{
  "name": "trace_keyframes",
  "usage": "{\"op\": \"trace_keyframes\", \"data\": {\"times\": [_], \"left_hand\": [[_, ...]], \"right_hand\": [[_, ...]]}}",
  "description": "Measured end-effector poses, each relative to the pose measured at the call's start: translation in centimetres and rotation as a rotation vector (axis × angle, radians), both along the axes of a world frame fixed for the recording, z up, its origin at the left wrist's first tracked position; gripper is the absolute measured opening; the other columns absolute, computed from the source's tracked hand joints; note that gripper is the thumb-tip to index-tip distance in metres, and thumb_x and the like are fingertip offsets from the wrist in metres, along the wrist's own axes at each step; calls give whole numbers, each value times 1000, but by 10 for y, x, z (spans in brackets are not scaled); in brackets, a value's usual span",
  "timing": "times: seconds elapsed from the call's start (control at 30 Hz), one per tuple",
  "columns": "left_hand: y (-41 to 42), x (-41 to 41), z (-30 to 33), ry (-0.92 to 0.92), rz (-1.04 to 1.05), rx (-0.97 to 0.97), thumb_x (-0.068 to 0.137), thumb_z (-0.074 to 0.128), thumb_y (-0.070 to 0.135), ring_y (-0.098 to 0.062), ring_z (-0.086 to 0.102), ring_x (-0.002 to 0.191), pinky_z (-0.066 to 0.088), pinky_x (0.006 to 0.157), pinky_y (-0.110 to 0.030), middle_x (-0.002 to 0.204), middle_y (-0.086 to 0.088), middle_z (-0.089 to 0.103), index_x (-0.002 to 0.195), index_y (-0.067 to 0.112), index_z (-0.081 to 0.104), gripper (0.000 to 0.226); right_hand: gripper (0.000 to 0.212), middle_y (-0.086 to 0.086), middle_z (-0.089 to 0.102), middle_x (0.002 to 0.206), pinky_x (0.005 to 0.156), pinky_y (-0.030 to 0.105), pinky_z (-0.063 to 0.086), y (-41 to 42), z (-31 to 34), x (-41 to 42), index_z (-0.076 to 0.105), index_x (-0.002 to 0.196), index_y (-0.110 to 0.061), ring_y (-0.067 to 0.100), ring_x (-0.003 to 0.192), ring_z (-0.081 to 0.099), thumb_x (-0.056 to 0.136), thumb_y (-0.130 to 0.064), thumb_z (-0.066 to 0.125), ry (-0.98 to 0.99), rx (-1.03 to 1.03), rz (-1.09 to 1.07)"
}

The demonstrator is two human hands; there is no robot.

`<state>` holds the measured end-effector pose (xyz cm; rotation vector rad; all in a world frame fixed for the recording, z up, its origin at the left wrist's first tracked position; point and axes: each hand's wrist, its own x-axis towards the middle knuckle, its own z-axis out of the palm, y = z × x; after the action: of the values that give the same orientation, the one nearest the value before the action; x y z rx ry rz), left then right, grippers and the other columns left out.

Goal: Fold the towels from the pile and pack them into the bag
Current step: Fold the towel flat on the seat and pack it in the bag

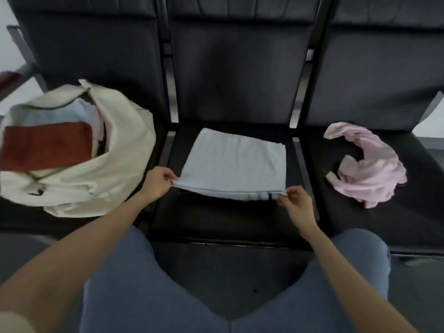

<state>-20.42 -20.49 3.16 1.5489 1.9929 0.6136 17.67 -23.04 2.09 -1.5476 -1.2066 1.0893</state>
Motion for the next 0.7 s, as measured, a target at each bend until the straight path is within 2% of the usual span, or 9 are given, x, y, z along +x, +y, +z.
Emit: {"op": "trace_keyframes", "data": {"times": [0.07, 0.17, 0.2, 0.27, 0.33, 0.4, 0.47, 0.57, 0.7], "left_hand": [[-18, -7, -20, 68, -63, -71, 75, 44, -16, -28, 65, 95, 49, 88, -32, 94, -14, 72, 77, 3, 73, 35], [-38, -14, -32, 197, -260, -173, 79, 46, -12, -28, 61, 96, 48, 85, -34, 99, -10, 64, 75, 15, 66, 34], [-42, -13, -30, 271, -327, -217, 79, 49, -8, -28, 59, 98, 47, 84, -35, 102, -9, 59, 79, 16, 66, 30], [-47, -3, -22, 545, -396, -274, 76, 58, 6, -28, 52, 105, 44, 86, -36, 109, -8, 53, 92, 16, 67, 21], [-54, 19, -15, 722, -392, -262, 71, 63, 20, -29, 45, 111, 38, 91, -39, 116, -7, 49, 100, 16, 65, 29], [-61, 48, -14, 623, -463, -168, 70, 64, 25, -28, 42, 116, 35, 96, -39, 123, -7, 47, 107, 15, 63, 38], [-69, 81, -19, 449, -615, -67, 75, 66, 31, -25, 43, 118, 36, 98, -38, 127, -5, 48, 117, 16, 60, 45], [-70, 131, -31, 274, -764, 45, 82, 68, 43, -21, 47, 113, 39, 93, -37, 125, -4, 51, 124, 14, 56, 52], [-63, 182, -51, 74, -767, 89, 82, 72, 38, -21, 52, 103, 43, 86, -33, 113, -4, 58, 118, 12, 60, 46]], "right_hand": [[22, 19, 65, 86, 72, 33, 58, -15, -19, -2, 50, 81, -14, 23, 79, 71, 88, 3, 62, -67, -91, 51], [21, 15, 67, 81, 60, 29, 58, -32, -24, -1, 51, 79, -11, 20, 71, 72, 87, 3, 64, -153, -137, 135], [20, 12, 68, 80, 58, 27, 57, -36, -22, 0, 53, 78, -11, 17, 69, 72, 86, 3, 65, -210, -131, 169], [17, 8, 68, 77, 58, 27, 56, -41, -19, 2, 57, 79, -12, 18, 67, 70, 83, 0, 70, -325, -114, 217], [17, 7, 65, 78, 63, 25, 53, -42, -17, 5, 60, 79, -13, 18, 66, 66, 79, -5, 75, -433, -87, 239], [19, 5, 59, 85, 62, 12, 46, -43, -16, 8, 60, 78, -15, 12, 64, 59, 77, -9, 78, -515, -40, 252], [19, 4, 54, 90, 61, 6, 43, -43, -16, 10, 61, 78, -15, 8, 62, 54, 76, -9, 79, -546, -34, 265], [19, 5, 52, 94, 61, 3, 41, -42, -15, 14, 61, 77, -15, 7, 60, 51, 76, -8, 79, -562, -67, 284], [20, 4, 53, 92, 60, 3, 40, -37, -12, 20, 63, 76, -18, 5, 57, 50, 74, -6, 79, -596, -86, 363]]}}
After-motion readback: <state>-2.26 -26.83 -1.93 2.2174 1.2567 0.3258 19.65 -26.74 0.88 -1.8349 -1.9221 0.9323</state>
